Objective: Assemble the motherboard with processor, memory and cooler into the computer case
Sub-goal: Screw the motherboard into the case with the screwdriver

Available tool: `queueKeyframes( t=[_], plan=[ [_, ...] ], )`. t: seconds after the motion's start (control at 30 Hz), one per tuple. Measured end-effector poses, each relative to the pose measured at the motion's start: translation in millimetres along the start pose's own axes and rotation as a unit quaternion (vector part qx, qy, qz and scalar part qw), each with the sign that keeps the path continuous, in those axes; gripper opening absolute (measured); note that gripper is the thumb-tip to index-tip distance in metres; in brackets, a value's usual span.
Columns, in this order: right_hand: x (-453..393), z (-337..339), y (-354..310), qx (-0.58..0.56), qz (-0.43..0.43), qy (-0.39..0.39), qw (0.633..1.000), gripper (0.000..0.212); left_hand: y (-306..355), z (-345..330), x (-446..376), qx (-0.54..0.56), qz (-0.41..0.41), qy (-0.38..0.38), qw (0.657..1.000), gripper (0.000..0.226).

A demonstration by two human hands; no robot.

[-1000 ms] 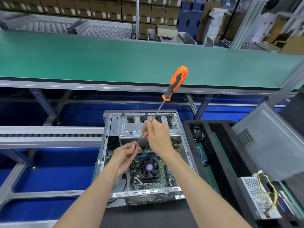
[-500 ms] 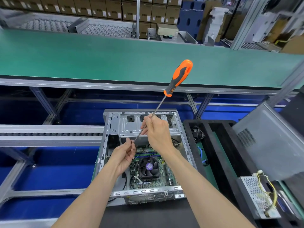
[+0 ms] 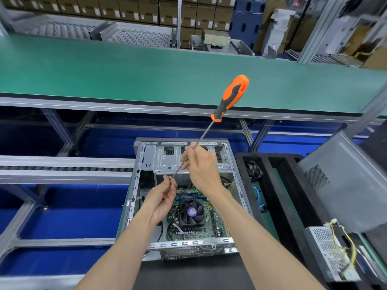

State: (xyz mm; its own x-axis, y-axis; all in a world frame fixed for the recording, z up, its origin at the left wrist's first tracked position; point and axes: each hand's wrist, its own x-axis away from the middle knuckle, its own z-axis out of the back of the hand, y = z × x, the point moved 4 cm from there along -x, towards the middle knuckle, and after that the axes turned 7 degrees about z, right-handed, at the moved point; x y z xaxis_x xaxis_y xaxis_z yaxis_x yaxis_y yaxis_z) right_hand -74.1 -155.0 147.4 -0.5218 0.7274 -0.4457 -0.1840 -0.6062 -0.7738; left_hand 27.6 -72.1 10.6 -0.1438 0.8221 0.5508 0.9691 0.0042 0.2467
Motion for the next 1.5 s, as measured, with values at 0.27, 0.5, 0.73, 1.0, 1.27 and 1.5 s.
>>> queueKeyframes(
  t=[0.27, 0.5, 0.73, 1.0, 1.27, 1.5],
  plan=[
    [0, -5, -1, -0.019, -0.007, -0.002, 1.000, 0.035, -2, -4, 3, 0.025, 0.011, 0.002, 1.000, 0.027],
    [1, -8, -3, -0.026, -0.004, 0.000, 1.000, 0.035, -1, -3, 3, 0.052, 0.010, 0.003, 0.999, 0.026],
    [0, -9, -5, -0.065, -0.024, -0.006, 0.998, 0.033, 2, -1, 3, 0.089, 0.000, 0.011, 0.996, 0.028],
    [-10, 7, -10, -0.060, -0.015, 0.025, 0.998, 0.034, 6, 5, 8, 0.068, -0.009, 0.028, 0.997, 0.026],
    [-11, 5, -7, -0.031, -0.009, 0.003, 0.999, 0.036, 6, 0, 7, 0.006, -0.036, 0.003, 0.999, 0.030],
    [-7, -3, -6, -0.028, -0.015, -0.013, 0.999, 0.036, 4, 1, 4, 0.026, -0.005, 0.004, 1.000, 0.032]
  ],
)
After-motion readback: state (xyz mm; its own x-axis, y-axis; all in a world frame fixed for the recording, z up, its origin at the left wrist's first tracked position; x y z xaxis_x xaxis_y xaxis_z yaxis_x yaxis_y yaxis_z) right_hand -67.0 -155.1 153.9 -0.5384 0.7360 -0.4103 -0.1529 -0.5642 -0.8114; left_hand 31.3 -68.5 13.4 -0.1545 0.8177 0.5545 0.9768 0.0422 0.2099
